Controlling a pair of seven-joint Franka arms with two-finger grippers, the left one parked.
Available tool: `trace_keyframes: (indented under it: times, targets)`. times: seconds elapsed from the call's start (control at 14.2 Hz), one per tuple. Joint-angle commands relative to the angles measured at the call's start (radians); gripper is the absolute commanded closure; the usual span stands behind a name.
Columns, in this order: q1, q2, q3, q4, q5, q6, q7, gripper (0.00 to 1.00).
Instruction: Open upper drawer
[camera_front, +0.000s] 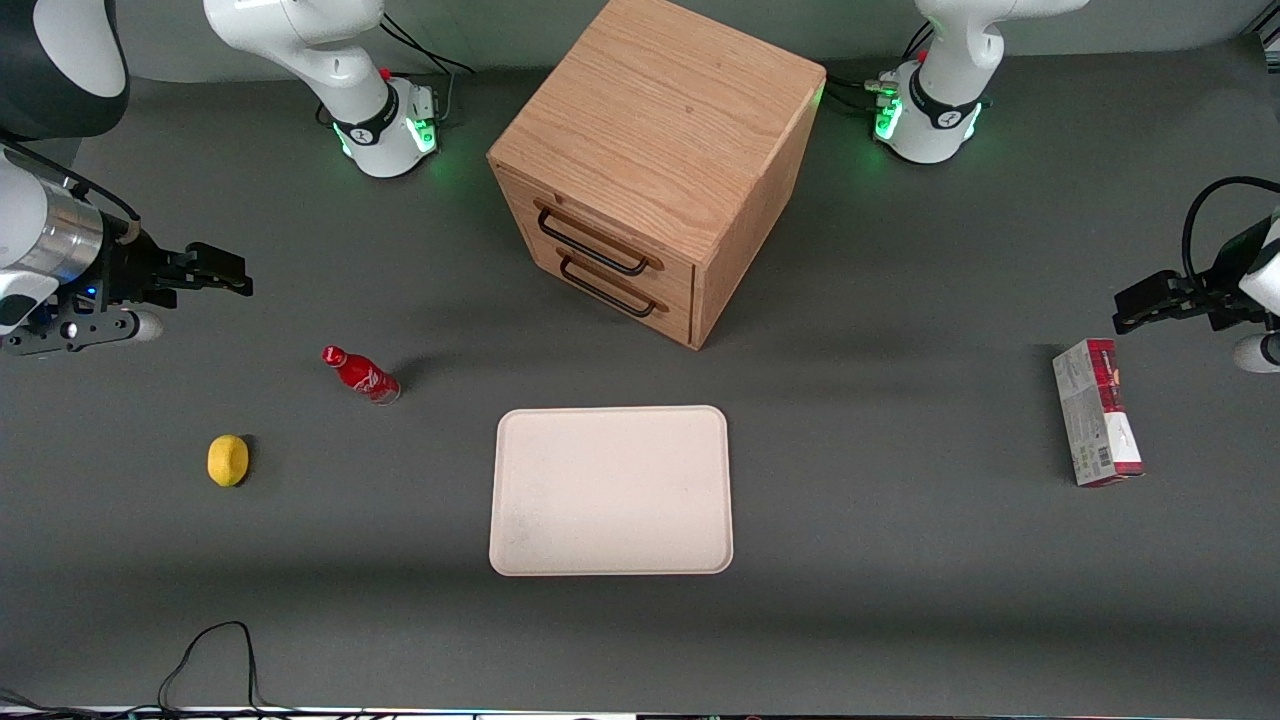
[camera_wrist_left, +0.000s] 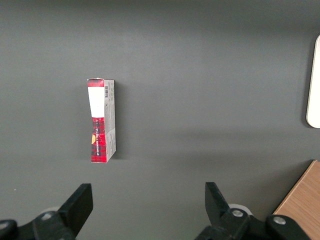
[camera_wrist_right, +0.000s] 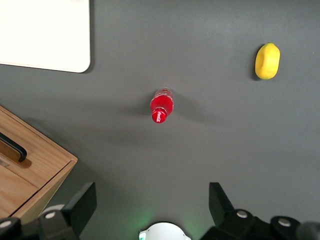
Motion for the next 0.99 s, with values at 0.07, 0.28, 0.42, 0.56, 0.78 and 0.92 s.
trace_keyframes:
  times: [0.07,0.28,0.42,0.56,0.78,0.92]
  targets:
    - [-0.003,0.022,0.003,0.035,0.019,-0.023,-0.01,0.0]
    - [-0.004,0.037,0.003,0.058,0.019,-0.026,-0.011,0.0]
    - [0.0,0.042,0.006,0.066,0.019,-0.025,-0.01,0.0]
    - [0.031,0.075,0.007,0.107,0.021,-0.025,-0.011,0.0]
    - [0.118,0.117,0.006,0.119,0.025,-0.023,0.044,0.0]
    - [0.166,0.178,0.01,0.136,0.1,-0.02,0.047,0.0]
